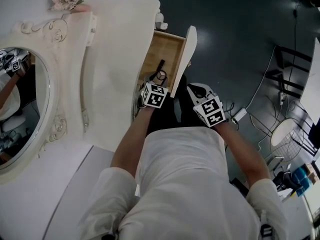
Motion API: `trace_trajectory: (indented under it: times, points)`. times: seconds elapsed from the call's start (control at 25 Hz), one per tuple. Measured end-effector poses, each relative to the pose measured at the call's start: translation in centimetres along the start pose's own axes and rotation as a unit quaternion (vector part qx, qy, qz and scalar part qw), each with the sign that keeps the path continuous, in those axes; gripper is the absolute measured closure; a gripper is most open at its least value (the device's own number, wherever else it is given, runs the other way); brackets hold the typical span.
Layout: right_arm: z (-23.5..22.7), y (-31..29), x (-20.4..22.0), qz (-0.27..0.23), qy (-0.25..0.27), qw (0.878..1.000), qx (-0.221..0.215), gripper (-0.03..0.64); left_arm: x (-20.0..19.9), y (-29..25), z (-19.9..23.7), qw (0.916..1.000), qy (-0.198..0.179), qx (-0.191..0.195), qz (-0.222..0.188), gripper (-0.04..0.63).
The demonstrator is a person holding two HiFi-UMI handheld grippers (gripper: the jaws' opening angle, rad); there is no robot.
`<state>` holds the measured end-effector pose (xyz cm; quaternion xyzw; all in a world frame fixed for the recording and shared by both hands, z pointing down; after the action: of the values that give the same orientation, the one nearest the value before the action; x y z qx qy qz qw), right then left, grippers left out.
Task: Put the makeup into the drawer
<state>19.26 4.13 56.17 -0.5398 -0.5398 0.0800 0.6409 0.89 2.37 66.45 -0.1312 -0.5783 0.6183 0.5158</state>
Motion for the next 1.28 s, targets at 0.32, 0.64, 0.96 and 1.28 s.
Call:
trace_trajectory:
  times: [0.32, 0.64, 0.96, 1.28]
  points:
    - [-0.6, -0.5, 1.7, 0.011, -0.021, 1.0, 0.001, 0.592, 1.1, -4.1, 0.6, 0.9969, -0.035, 0.031, 0.063, 0.37]
    - [-0.2, -1.4, 2.5, 0.017, -0.04, 0.999, -0.007, 0.592, 2.1, -8.3, 1.3, 0.9872, -0.066, 0.054, 0.134, 0.37]
    - [-0.1, -2.3, 2.1, 0.019, -0.056, 0.998, -0.017, 0.592, 2.9, -11.0, 2.4, 0.9837, -0.043, 0.064, 0.163, 0.37]
    - [-0.9, -2.9, 2.2, 0.024, -0.046, 0.998, -0.02, 0.592, 2.8, -11.5, 2.6, 0.9813, -0.029, 0.077, 0.174, 0.339]
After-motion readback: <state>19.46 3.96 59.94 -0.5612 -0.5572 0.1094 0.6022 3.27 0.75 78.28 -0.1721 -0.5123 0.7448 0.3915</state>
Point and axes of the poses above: the fingertips, and each gripper's own axes: y backward along the fingers, z to its left, x out of its underside, the point moved 8 cm from there along y, backward along the fingers, and after that the axes turned 10 degrees about x, right-handed, at the moved point
